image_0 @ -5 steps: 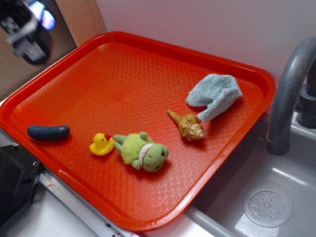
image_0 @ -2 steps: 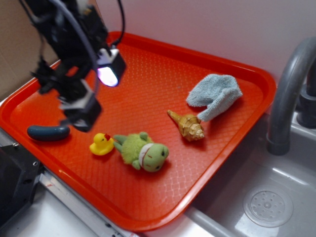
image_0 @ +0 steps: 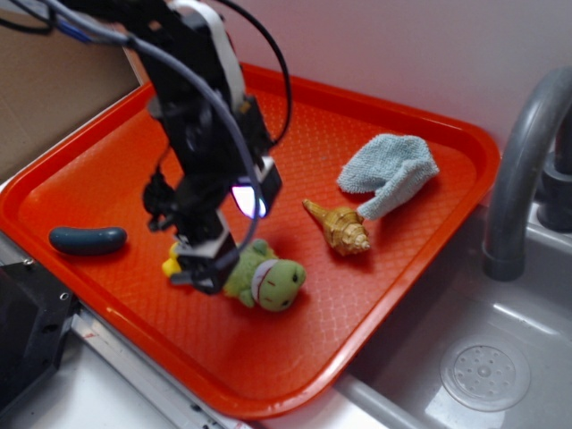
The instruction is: Grab the green animal.
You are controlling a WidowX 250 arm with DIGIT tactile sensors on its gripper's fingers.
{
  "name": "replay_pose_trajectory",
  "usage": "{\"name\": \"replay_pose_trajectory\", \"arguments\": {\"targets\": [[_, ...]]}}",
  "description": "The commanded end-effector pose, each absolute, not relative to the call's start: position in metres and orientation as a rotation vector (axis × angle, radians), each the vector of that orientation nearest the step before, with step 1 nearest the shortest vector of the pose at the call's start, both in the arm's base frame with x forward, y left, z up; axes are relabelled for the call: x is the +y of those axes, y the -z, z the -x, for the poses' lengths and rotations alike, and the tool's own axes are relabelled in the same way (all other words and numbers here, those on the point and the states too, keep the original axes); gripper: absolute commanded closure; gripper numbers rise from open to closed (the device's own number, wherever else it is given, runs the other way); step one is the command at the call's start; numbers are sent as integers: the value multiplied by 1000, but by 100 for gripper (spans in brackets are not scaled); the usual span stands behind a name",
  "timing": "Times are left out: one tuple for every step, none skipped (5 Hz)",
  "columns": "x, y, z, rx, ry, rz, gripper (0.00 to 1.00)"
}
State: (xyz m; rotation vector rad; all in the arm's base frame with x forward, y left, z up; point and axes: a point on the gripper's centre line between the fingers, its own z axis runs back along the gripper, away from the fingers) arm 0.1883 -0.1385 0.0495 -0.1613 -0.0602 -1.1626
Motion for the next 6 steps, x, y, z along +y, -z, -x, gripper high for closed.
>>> {"name": "replay_pose_trajectory", "arguments": {"targets": [[-145, -29, -170, -16, 1229, 120, 0], [-150, -24, -163, -1, 1250, 134, 0], [-149, -24, -162, -2, 1238, 134, 82], [-146, -27, -163, -24, 1231, 141, 100], [-144, -29, -162, -36, 1231, 141, 100], [-144, -34, -162, -52, 1217, 106, 100]]}}
